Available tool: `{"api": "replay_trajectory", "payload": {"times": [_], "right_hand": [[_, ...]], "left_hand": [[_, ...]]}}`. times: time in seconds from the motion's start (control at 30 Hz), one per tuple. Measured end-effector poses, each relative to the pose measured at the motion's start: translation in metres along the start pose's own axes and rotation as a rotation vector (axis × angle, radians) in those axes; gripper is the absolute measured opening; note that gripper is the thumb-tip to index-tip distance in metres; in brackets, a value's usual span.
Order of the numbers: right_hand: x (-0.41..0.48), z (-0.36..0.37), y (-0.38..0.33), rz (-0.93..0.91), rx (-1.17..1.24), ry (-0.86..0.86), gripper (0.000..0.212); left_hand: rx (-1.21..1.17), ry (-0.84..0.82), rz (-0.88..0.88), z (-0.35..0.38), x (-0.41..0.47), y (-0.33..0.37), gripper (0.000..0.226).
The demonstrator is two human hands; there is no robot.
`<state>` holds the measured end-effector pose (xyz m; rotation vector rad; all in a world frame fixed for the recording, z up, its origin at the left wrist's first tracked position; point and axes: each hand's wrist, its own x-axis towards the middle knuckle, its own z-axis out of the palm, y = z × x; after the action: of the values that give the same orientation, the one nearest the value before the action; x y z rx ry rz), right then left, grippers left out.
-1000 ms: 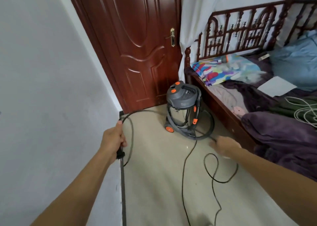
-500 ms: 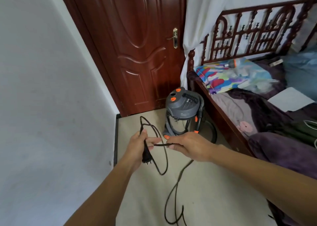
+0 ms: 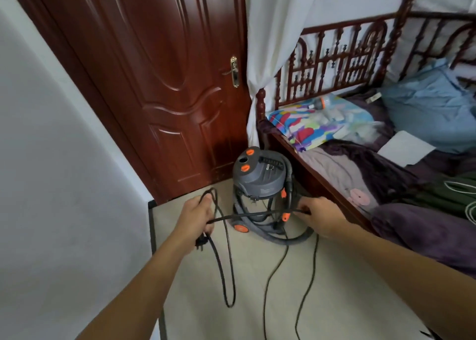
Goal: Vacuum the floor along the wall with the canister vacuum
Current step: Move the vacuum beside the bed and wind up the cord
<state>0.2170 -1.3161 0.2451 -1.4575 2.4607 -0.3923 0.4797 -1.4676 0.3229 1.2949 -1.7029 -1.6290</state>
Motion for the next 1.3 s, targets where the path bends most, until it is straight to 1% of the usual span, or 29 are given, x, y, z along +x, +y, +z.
{"api": "replay_trajectory", "payload": {"times": [0.07, 0.13, 0.2, 0.23, 0.3, 0.37, 0.4, 0.43, 0.5, 0.57, 0.6, 0.63, 0.67, 0.73, 0.83, 0.9, 0.97, 1.07, 1.13, 1.2, 1.27, 1.3], "right_hand": [[0.008, 0.018, 0.031, 0.234, -0.018, -0.062, 0.015], [0.011, 0.033, 0.062, 0.453, 0.11, -0.084, 0.026], [0.012, 0.044, 0.073, 0.652, 0.273, -0.074, 0.036], [0.016, 0.047, 0.069, 0.688, 0.296, -0.063, 0.04], [0.028, 0.043, 0.042, 0.618, 0.221, -0.047, 0.044], [0.043, 0.027, 0.001, 0.418, 0.125, -0.076, 0.035], [0.051, 0.017, -0.022, 0.308, 0.089, -0.101, 0.027], [0.059, 0.007, -0.043, 0.197, 0.061, -0.133, 0.019], [0.073, -0.013, -0.087, 0.016, 0.061, -0.251, 0.017], [0.085, -0.027, -0.122, -0.062, 0.246, -0.375, 0.011], [0.091, -0.034, -0.134, -0.091, 0.341, -0.4, 0.01], [0.097, -0.04, -0.143, -0.115, 0.417, -0.389, 0.013], [0.103, -0.045, -0.148, -0.131, 0.482, -0.366, 0.016], [0.116, -0.052, -0.152, -0.155, 0.597, -0.338, 0.014], [0.135, -0.055, -0.145, -0.18, 0.682, -0.318, 0.011], [0.151, -0.055, -0.135, -0.192, 0.727, -0.307, 0.01], [0.171, -0.055, -0.123, -0.2, 0.783, -0.289, 0.01], [0.202, -0.052, -0.102, -0.177, 0.849, -0.253, 0.01], [0.222, -0.045, -0.086, -0.156, 0.804, -0.245, 0.017], [0.242, -0.033, -0.067, -0.145, 0.665, -0.226, 0.024], [0.257, -0.015, -0.04, -0.116, 0.493, -0.256, 0.022], [0.263, -0.003, -0.022, -0.065, 0.409, -0.286, 0.019]], "left_hand": [[-0.089, 0.091, -0.009, -0.043, 0.029, 0.01, 0.031], [-0.077, 0.149, -0.004, -0.081, 0.055, 0.014, 0.031], [0.064, 0.131, 0.02, -0.106, 0.075, 0.009, 0.033], [0.169, 0.1, 0.04, -0.113, 0.083, 0.005, 0.035], [0.379, 0.031, 0.086, -0.118, 0.098, -0.005, 0.039], [0.524, -0.027, 0.125, -0.117, 0.112, -0.013, 0.045], [0.544, -0.04, 0.124, -0.116, 0.119, -0.014, 0.046], [0.53, -0.044, 0.119, -0.114, 0.125, -0.013, 0.047], [0.457, -0.04, 0.098, -0.11, 0.136, -0.013, 0.048], [0.347, -0.049, 0.071, -0.102, 0.146, -0.012, 0.049], [0.269, -0.059, 0.053, -0.097, 0.149, -0.012, 0.048], [0.186, -0.066, 0.03, -0.092, 0.152, -0.013, 0.046], [0.116, -0.072, 0.003, -0.086, 0.156, -0.013, 0.044], [0.024, -0.09, -0.035, -0.071, 0.163, -0.015, 0.038], [-0.057, -0.111, -0.043, -0.043, 0.181, -0.013, 0.029], [-0.062, -0.162, -0.025, -0.026, 0.195, -0.006, 0.029], [-0.039, -0.253, -0.011, -0.01, 0.209, 0.002, 0.031], [-0.057, -0.337, -0.057, 0.011, 0.227, 0.012, 0.032], [-0.036, -0.346, -0.07, 0.02, 0.239, 0.022, 0.03], [-0.021, -0.33, -0.074, 0.019, 0.254, 0.036, 0.028], [-0.039, -0.299, -0.072, 0.005, 0.27, 0.05, 0.027], [-0.052, -0.279, -0.07, -0.007, 0.276, 0.056, 0.028]]}}
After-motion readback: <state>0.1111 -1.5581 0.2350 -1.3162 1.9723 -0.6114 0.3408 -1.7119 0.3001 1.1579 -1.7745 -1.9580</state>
